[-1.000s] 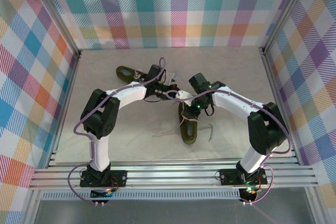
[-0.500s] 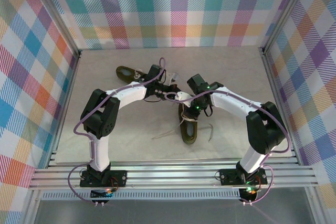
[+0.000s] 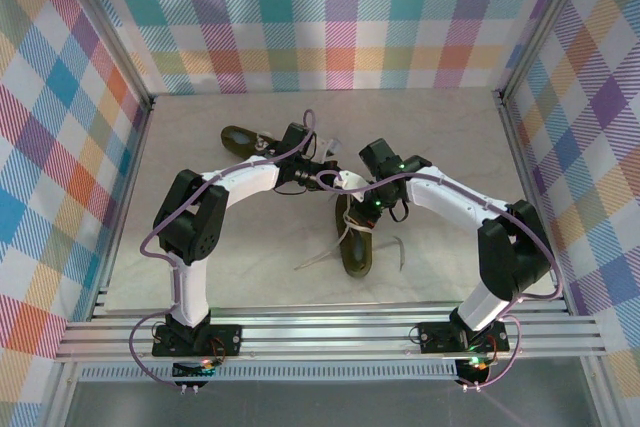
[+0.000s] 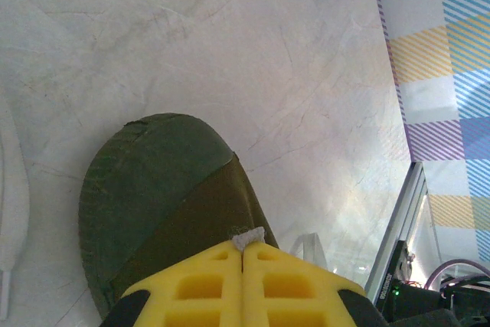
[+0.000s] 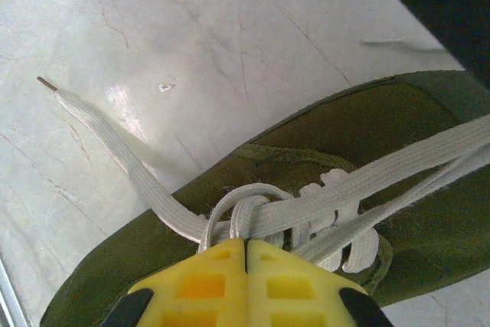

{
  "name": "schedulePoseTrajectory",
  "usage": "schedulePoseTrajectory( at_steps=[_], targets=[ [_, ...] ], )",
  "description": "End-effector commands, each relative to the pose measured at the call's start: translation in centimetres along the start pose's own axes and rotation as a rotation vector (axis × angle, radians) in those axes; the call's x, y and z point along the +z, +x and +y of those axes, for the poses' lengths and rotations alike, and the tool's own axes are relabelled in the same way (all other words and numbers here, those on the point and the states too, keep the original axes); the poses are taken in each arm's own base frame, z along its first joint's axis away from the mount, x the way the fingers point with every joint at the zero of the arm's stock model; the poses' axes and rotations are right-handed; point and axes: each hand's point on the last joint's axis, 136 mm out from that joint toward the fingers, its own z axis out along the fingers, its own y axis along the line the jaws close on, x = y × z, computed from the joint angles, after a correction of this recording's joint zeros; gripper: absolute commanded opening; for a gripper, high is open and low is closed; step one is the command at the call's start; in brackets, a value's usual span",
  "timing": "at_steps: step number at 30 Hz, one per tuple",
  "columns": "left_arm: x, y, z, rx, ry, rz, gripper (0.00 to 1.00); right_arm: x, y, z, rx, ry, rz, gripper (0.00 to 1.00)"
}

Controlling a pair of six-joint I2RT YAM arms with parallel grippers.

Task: Tie the shoes

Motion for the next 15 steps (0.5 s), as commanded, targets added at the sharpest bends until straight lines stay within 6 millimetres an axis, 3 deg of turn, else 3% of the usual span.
schedulePoseTrajectory(
  at_steps=[1, 5, 12, 15],
  targets=[
    [0.3, -0.1, 0.2, -0.002, 0.016, 0.0, 0.0, -0.5, 0.3, 1.8, 0.017, -0.082, -0.013, 0.0],
    [0.4, -0.2, 0.3, -0.002, 0.015, 0.0, 0.0, -0.9, 0.2, 0.9, 0.004, -0.016, -0.035, 0.0],
    [0.2, -1.2, -0.5, 0.01, 0.031, -0.009, 0.0, -2.9, -1.2, -3.3, 0.015, 0.223, -0.051, 0.0],
    [0.1, -1.7, -1.0, 0.018, 0.035, -0.012, 0.0, -2.7, -1.1, -3.4, 0.006, 0.217, -0.026, 0.0]
  ],
)
